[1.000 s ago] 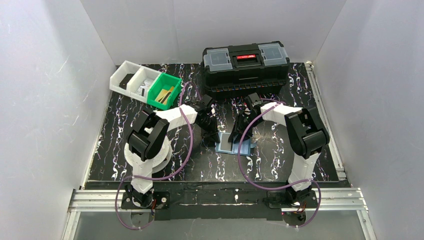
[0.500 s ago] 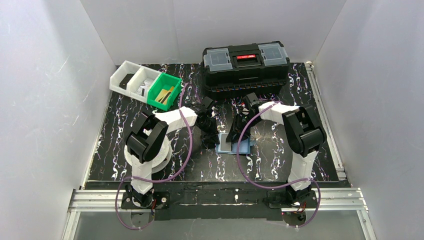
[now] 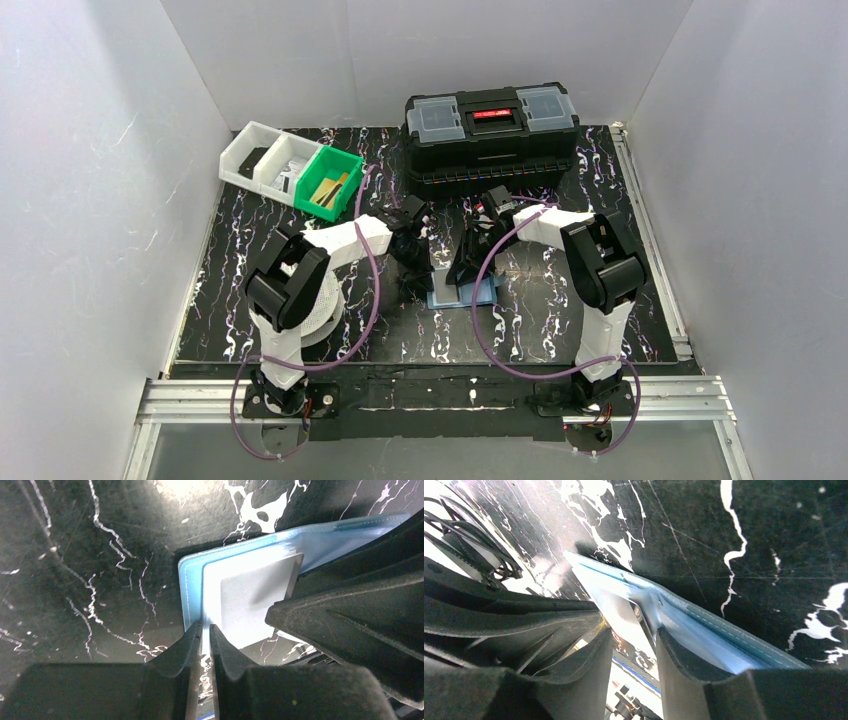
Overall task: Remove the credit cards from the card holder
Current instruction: Remove the credit card from the card holder.
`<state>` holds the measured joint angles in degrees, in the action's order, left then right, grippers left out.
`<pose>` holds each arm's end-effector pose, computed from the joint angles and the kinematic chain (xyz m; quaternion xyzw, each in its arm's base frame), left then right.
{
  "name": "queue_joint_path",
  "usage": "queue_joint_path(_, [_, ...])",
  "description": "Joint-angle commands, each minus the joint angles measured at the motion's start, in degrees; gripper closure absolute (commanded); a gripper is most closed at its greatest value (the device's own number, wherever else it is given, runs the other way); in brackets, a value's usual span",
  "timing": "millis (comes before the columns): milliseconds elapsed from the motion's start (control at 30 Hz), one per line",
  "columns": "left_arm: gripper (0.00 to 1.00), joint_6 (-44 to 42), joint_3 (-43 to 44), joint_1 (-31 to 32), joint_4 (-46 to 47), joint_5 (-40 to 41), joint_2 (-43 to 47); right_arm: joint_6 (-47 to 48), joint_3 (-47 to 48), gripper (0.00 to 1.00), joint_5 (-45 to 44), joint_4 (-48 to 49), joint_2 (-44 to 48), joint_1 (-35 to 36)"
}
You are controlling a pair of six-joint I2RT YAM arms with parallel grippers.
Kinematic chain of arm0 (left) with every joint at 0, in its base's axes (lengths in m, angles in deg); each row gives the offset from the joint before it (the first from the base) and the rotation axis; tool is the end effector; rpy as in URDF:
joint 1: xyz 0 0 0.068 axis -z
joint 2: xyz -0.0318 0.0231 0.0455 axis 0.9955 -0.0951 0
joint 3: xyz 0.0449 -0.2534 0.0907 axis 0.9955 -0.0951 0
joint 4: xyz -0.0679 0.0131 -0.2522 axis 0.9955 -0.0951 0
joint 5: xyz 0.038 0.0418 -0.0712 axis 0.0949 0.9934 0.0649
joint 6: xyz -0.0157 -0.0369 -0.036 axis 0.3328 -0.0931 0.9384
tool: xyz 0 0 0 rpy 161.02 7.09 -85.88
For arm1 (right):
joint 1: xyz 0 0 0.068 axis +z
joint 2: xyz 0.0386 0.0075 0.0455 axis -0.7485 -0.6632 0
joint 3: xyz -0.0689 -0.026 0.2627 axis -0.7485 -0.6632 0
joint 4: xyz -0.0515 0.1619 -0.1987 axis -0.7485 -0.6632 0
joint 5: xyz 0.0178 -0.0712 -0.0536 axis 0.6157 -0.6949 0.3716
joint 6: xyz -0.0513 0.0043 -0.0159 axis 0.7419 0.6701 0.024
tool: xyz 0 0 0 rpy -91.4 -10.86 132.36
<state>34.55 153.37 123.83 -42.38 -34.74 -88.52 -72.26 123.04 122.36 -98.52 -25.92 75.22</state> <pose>0.2908 -0.2496 0.1653 -0.0160 0.9661 -0.2439 0.0828 0.3159 0.1815 0.1348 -0.0538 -0.9415 -0.3325 0.0148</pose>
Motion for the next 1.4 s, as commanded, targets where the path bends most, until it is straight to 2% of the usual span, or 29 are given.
queue_joint_path(0, [0.91, -1.48, -0.52, 0.6, -3.24, 2.79, 5.82, 1.56, 1.3, 0.55, -0.02, 0.84, -0.21, 0.6])
queue_joint_path(200, [0.99, -2.19, 0.78, 0.61, -3.53, 2.15, 6.04, 2.93, 1.77, 0.55, -4.89, -2.87, 1.93, 0.66])
queue_joint_path(967, [1.0, -1.54, 2.53, 0.81, 2.49, -3.24, -2.95, 3.64, -0.42, 0.54, -2.73, -1.46, 1.63, 0.66])
queue_joint_path(1367, [1.0, 0.66, 2.67, 0.97, -1.52, 1.3, -5.61, 4.09, -3.95, 0.55, 0.9, 2.01, 4.39, -2.33])
